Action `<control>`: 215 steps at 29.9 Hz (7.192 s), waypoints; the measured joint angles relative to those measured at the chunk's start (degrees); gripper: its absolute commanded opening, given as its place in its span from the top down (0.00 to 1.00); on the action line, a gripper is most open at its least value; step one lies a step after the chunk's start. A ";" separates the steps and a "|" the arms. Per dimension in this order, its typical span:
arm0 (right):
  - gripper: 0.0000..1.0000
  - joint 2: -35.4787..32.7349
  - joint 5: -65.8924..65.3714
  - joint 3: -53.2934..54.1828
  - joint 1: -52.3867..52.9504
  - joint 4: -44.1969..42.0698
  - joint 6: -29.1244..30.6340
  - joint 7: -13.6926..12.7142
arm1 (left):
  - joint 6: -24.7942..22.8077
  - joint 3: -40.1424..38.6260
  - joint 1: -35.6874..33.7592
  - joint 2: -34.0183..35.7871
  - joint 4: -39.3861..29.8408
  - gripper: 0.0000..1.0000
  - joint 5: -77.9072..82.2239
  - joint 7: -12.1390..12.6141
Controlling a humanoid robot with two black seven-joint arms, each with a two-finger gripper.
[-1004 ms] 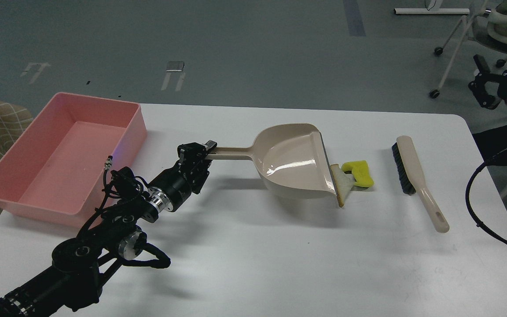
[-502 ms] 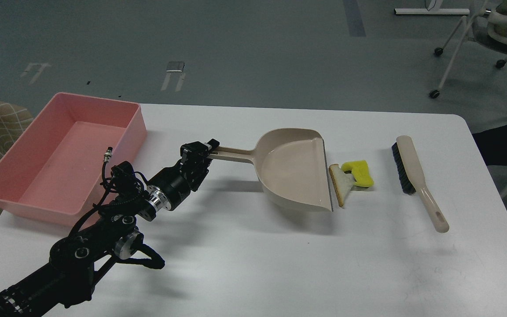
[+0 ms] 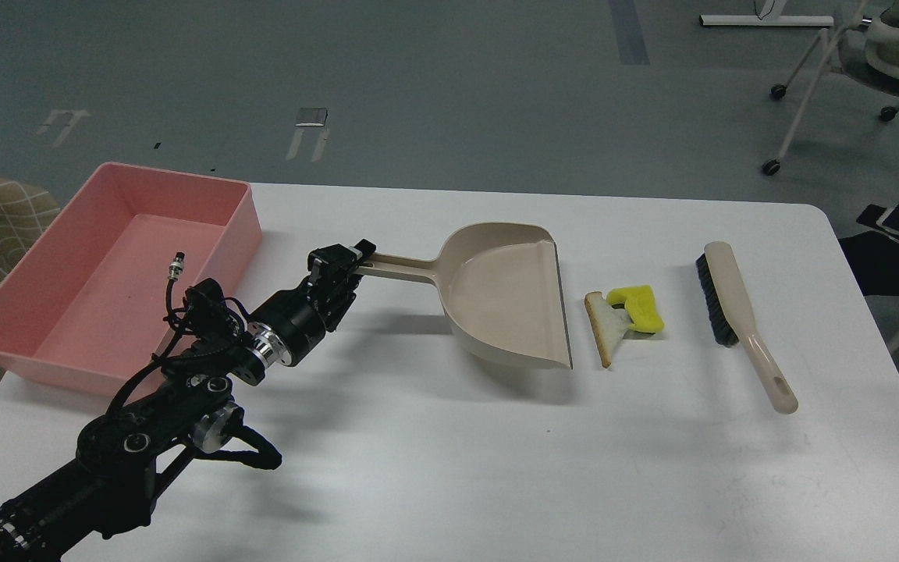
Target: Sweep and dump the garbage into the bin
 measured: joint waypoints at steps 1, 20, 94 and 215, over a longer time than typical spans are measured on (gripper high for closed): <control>0.00 0.92 -2.80 -0.07 -0.47 0.09 0.00 -0.12 | 0.27 0.00 -0.04 0.00 0.00 0.96 0.05 -0.06; 0.08 13.35 -29.63 -12.04 0.50 -0.15 -0.14 0.32 | 2.83 0.29 0.15 -0.79 2.41 1.00 2.84 -1.87; 1.00 27.76 -36.24 -26.57 6.24 1.83 0.01 -1.32 | 4.31 4.91 -0.64 -2.33 6.08 1.00 2.97 -5.91; 1.00 23.85 -22.44 -1.97 -3.07 -2.03 -5.58 1.35 | -16.18 -28.10 11.96 61.59 -2.87 1.00 10.38 -7.41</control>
